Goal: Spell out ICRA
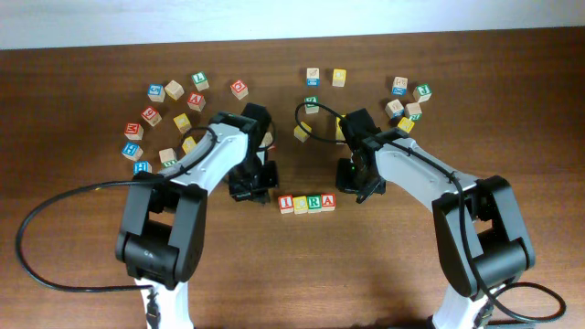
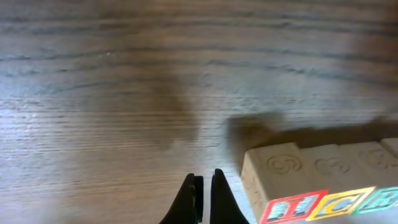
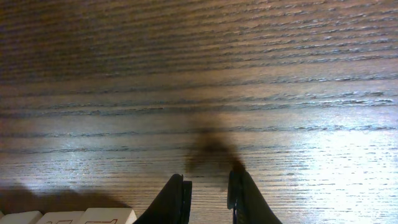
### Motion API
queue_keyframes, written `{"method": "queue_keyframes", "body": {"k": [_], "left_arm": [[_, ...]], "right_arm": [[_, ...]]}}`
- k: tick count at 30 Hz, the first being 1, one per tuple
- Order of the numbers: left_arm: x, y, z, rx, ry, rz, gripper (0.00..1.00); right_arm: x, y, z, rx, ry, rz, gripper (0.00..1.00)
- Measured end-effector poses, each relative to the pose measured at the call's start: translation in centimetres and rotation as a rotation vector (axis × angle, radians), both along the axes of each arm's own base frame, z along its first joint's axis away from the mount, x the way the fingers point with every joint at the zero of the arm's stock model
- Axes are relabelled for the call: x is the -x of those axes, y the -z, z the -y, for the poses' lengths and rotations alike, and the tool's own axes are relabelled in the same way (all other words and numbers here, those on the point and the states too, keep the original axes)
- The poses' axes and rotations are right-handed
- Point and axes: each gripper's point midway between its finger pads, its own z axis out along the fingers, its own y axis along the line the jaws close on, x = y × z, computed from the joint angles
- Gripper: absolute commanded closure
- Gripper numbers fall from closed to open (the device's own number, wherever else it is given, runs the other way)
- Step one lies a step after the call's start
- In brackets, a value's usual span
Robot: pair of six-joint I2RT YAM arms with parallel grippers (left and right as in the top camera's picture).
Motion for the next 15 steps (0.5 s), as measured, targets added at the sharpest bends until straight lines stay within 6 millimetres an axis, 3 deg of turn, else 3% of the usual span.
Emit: {"method": "queue_keyframes", "body": {"k": [3,6,12,15], "left_arm": [[0.0,0.1,0.0,-0.002,-0.014,-0.003,1.00],[0.4,1.5,0.5,0.001,-0.014,-0.045,1.00],[0.6,1.5,1.6,0.023,0.006,-0.038,1.00],[0.7,1.5,2.1,0.030,0.016,-0.033,1.00]], "right_arm": [[0.0,0.0,0.0,-0.002,0.000,-0.001,0.85],[0.0,0.0,-0.1,-0.005,0.000,-0.002,0.85],[0.5,-0.1,-1.0,-0.061,-0.008,-0.025,0.86],[1.0,-0.2,-2.1,-0.124,-0.013,-0.053,0.93]]}}
